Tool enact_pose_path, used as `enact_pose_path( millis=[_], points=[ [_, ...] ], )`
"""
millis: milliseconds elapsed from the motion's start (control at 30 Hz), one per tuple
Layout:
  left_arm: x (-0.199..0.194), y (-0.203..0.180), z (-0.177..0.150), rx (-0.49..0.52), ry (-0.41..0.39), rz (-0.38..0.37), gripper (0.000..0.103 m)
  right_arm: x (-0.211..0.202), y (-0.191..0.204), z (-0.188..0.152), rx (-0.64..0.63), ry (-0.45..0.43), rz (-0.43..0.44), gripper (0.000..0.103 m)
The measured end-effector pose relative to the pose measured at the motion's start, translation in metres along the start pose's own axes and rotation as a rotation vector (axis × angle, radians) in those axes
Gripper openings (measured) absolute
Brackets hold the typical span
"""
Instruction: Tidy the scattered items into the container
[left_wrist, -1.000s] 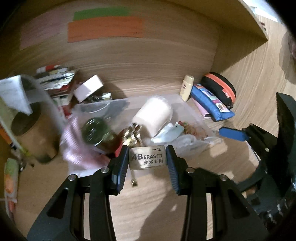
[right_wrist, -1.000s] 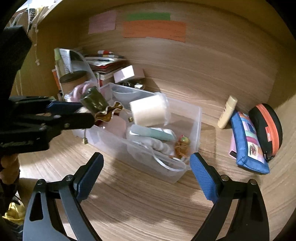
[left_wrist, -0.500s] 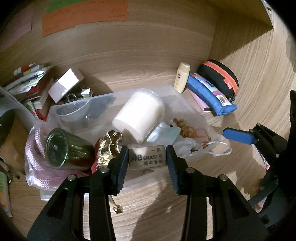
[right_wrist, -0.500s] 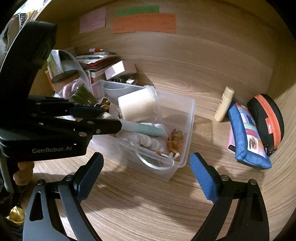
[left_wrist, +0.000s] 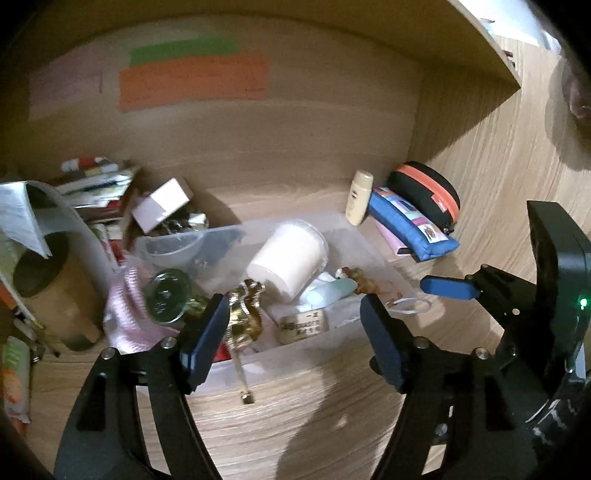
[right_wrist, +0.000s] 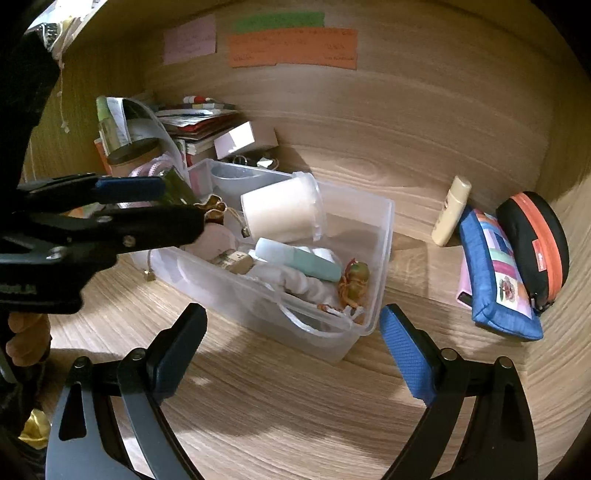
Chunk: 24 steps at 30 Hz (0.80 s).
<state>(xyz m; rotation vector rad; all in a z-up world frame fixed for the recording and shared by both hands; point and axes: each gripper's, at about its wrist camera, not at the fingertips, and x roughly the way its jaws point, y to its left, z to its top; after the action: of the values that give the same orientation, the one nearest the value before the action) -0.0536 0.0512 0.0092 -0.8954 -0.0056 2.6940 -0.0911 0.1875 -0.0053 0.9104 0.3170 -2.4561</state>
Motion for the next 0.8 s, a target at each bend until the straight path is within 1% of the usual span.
enact_pose_path(
  millis=[100, 133, 167, 200, 233, 267, 367, 467, 667, 733, 800],
  points=[
    [-0.008, 0.006, -0.004, -0.023, -0.022, 0.009, 0.073, -0.004, 0.002, 0.000, 0.002, -0.009, 0.001, 0.094],
    [-0.011, 0.008, -0.005, -0.033, -0.034, 0.030, 0.074, -0.005, 0.003, 0.000, 0.005, -0.012, 0.002, 0.094],
    [-0.015, 0.011, -0.006, -0.045, -0.050, 0.058, 0.080, -0.006, 0.003, 0.000, 0.012, -0.016, 0.007, 0.094],
    [-0.018, 0.014, -0.008, -0.058, -0.070, 0.095, 0.091, -0.007, 0.004, 0.000, 0.016, -0.018, 0.010, 0.094],
    [-0.022, 0.019, -0.010, -0.074, -0.098, 0.155, 0.095, -0.007, 0.004, 0.000, 0.022, -0.018, 0.012, 0.094],
    [-0.024, 0.022, -0.012, -0.081, -0.111, 0.192, 0.097, -0.007, 0.005, -0.001, 0.028, -0.016, 0.012, 0.094],
    [-0.024, 0.029, -0.019, -0.085, -0.109, 0.246, 0.097, -0.009, 0.006, -0.002, 0.047, -0.021, 0.019, 0.094],
    [-0.023, 0.027, -0.026, -0.075, -0.109, 0.284, 0.097, -0.013, 0.008, -0.002, 0.067, -0.039, 0.015, 0.094],
    [-0.023, 0.019, -0.035, -0.042, -0.111, 0.317, 0.097, -0.024, 0.014, -0.004, 0.105, -0.082, 0.005, 0.094],
    [-0.022, 0.019, -0.037, -0.049, -0.105, 0.300, 0.097, -0.026, 0.015, -0.005, 0.122, -0.093, 0.005, 0.094],
    [-0.025, 0.019, -0.040, -0.064, -0.113, 0.314, 0.097, -0.027, 0.017, -0.005, 0.131, -0.100, 0.004, 0.094]
  ],
)
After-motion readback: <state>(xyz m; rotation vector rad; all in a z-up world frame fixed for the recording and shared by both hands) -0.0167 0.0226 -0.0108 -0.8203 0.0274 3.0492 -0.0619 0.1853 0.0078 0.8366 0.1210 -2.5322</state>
